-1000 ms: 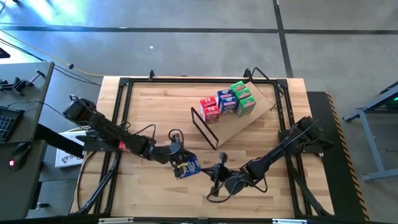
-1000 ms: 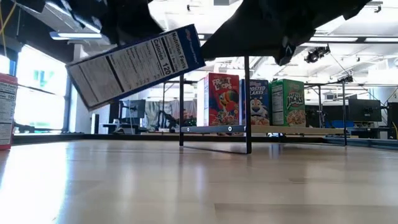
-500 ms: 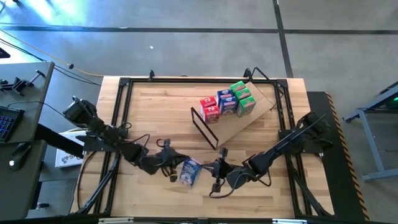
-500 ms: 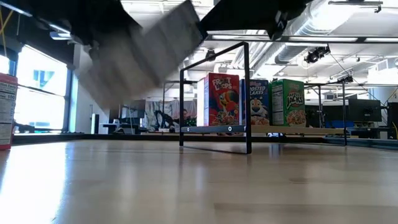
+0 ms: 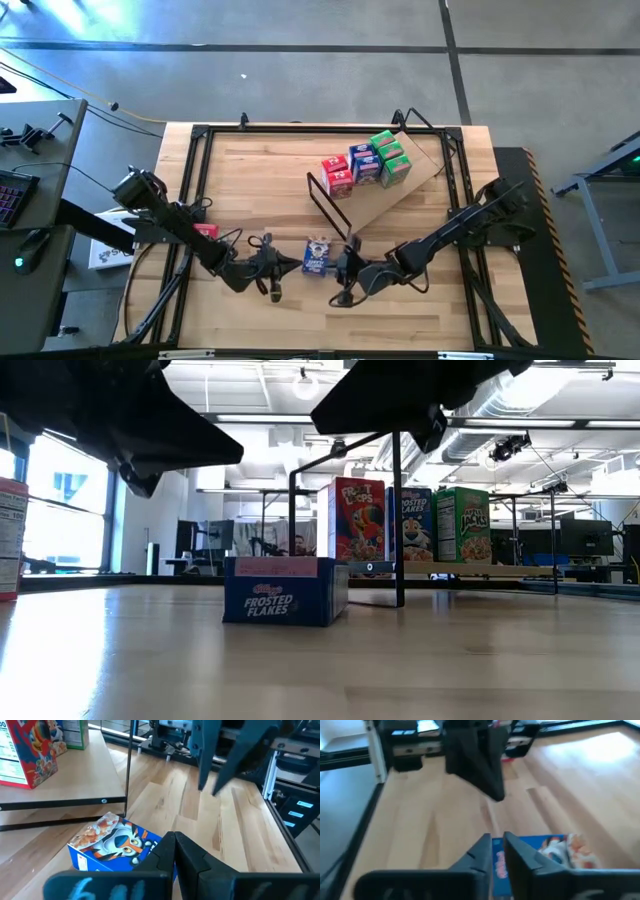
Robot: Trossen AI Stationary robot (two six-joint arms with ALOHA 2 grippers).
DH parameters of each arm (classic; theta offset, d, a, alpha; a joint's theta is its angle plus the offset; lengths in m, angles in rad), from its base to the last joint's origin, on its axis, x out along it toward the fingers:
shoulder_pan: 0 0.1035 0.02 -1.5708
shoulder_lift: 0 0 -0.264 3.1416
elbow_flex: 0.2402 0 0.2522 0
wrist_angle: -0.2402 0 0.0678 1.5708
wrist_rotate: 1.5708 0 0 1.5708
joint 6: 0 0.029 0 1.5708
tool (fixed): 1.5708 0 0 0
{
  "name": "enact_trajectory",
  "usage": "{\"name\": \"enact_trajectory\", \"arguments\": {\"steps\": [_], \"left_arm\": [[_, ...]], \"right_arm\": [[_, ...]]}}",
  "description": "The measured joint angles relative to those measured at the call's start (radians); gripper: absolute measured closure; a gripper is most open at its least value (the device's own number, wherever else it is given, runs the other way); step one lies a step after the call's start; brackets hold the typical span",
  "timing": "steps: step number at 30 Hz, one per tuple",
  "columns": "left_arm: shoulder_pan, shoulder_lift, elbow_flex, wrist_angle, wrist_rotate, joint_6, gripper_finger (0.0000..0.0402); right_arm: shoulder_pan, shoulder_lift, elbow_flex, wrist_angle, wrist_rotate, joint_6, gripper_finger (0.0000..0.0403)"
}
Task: Stack cereal on shelf
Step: Put the blue cereal box on the shelf aligned with the other blue cereal boxes
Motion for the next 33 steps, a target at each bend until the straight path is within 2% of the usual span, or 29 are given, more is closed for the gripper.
{"name": "enact_trajectory", "arguments": {"steps": [6, 9, 12, 14, 16, 21, 23, 29, 33], "left_arm": [[-0.003, 0.000, 0.000, -0.020, 0.019, -0.020, 0.0401], [-0.003, 0.000, 0.000, -0.165, 0.057, -0.155, 0.0401], [-0.004, 0.025, -0.002, -0.311, 0.029, -0.294, 0.0401], [-0.003, 0.059, -0.001, -0.307, 0.040, -0.332, 0.0401], [0.006, 0.110, -0.001, -0.252, 0.058, -0.321, 0.0401], [0.028, 0.224, 0.000, -0.025, 0.110, -0.241, 0.0401], [0.033, 0.250, 0.005, 0.032, 0.119, -0.215, 0.0401], [0.037, 0.256, 0.031, 0.038, 0.182, -0.157, 0.0401], [0.031, 0.243, 0.053, 0.033, 0.216, -0.107, 0.0402]], "right_arm": [[0.002, 0.000, 0.000, -0.025, -0.089, 0.061, 0.0262], [0.010, 0.000, 0.000, -0.089, -0.092, 0.143, 0.0210], [0.031, 0.004, 0.000, -0.193, -0.036, 0.279, 0.0193], [0.045, 0.032, 0.000, -0.249, 0.015, 0.359, 0.0205], [0.054, 0.071, -0.003, -0.270, 0.050, 0.413, 0.0234], [0.032, 0.156, -0.002, -0.219, 0.050, 0.452, 0.0356], [0.022, 0.170, -0.003, -0.177, 0.053, 0.435, 0.0390], [-0.005, 0.179, -0.002, -0.109, -0.029, 0.385, 0.0375], [-0.005, 0.179, -0.003, -0.057, -0.070, 0.338, 0.0384]]}}
